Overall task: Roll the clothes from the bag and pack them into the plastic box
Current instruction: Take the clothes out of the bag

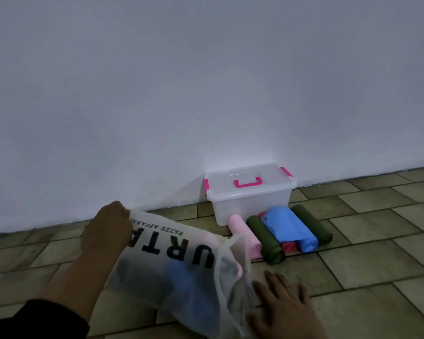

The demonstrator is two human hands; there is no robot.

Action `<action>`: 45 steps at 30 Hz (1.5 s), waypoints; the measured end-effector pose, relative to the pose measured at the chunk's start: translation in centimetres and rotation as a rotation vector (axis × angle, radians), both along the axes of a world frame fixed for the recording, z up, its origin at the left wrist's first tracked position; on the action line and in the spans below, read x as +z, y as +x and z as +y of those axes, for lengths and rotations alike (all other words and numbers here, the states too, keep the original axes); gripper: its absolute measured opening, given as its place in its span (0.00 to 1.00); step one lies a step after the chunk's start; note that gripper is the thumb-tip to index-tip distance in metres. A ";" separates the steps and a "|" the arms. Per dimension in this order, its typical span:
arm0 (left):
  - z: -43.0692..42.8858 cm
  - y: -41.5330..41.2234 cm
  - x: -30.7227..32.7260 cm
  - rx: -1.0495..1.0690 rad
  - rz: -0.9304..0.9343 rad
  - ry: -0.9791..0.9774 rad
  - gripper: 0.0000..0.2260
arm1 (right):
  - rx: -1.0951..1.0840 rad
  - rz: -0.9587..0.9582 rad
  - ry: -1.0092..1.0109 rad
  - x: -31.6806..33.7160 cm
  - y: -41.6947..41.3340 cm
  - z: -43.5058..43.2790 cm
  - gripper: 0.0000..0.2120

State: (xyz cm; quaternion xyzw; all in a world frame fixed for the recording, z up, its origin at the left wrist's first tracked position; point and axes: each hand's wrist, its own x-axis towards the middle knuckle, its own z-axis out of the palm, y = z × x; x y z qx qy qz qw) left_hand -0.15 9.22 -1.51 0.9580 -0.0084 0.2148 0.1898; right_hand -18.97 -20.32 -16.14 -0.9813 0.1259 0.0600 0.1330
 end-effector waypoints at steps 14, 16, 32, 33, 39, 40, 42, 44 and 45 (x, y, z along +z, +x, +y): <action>-13.8 -10.0 -7.7 -0.531 0.274 0.477 0.34 | -0.001 -0.006 0.031 0.3 0.0 -0.2 0.42; -12.3 -8.5 -8.6 -0.465 0.327 0.491 0.34 | -0.008 -0.013 0.061 0.4 0.0 -0.3 0.43; -6.8 -5.4 -11.4 -0.493 0.451 0.139 0.28 | 0.153 -0.171 0.392 5.9 6.7 3.5 0.22; -6.8 -5.5 -11.6 -0.491 0.449 0.129 0.28 | 0.133 -0.105 0.403 5.9 7.2 3.5 0.23; -7.0 -5.4 -12.6 -0.466 0.437 0.056 0.28 | 0.009 -0.056 0.669 5.3 7.9 2.9 0.18; -7.1 -5.4 -12.6 -0.466 0.437 0.058 0.28 | 0.012 -0.077 0.688 5.2 7.7 2.9 0.17; -7.3 -5.2 -12.4 -0.485 0.459 0.065 0.29 | -0.009 -0.141 0.720 5.4 7.4 2.8 0.13; -7.1 -5.0 -12.3 -0.507 0.488 0.113 0.30 | -0.091 -0.174 0.789 5.9 7.2 1.6 0.11; -6.9 -5.0 -12.2 -0.512 0.486 0.162 0.30 | -0.146 -0.164 0.852 6.2 7.1 0.7 0.10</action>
